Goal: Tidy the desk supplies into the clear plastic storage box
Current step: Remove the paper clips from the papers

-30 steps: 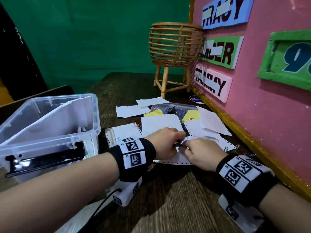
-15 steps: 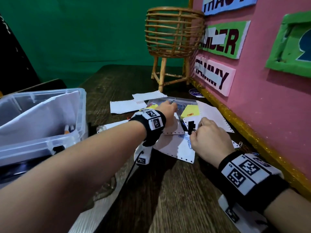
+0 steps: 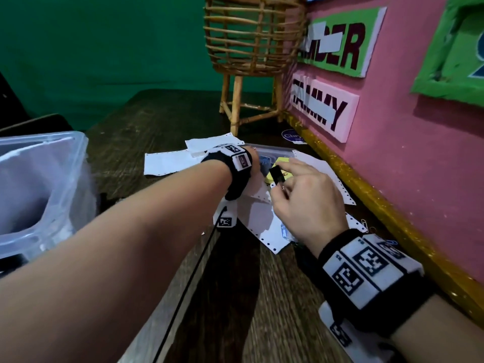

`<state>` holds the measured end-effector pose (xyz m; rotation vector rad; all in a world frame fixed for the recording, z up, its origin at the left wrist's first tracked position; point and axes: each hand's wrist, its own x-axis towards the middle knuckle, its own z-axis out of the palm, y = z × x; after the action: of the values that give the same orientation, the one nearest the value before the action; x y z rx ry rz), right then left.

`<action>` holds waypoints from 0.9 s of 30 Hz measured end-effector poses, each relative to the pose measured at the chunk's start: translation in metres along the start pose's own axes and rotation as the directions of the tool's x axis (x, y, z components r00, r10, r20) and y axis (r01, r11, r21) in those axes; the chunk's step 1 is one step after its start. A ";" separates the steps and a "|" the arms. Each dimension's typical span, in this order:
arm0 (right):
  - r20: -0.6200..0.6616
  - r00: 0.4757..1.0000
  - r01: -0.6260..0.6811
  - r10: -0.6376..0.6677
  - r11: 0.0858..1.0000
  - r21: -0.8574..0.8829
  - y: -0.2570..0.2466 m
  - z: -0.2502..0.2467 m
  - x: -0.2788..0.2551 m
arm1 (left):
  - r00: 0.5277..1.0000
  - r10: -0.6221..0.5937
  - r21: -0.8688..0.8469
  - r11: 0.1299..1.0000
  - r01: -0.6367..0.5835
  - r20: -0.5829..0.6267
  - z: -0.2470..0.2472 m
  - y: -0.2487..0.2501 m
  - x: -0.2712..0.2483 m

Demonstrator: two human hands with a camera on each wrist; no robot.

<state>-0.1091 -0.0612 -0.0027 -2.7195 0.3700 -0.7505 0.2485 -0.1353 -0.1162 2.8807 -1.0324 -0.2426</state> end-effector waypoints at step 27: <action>0.401 0.916 -0.076 -0.013 0.976 0.203 -0.016 -0.005 -0.032 | 0.910 0.301 -0.068 0.941 -0.332 -0.284 -0.047 0.029 -0.392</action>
<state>-0.1355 -0.0376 -0.0078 -2.5656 0.2207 -0.1933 -0.0602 0.0926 -0.0178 2.5004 -1.3541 0.1068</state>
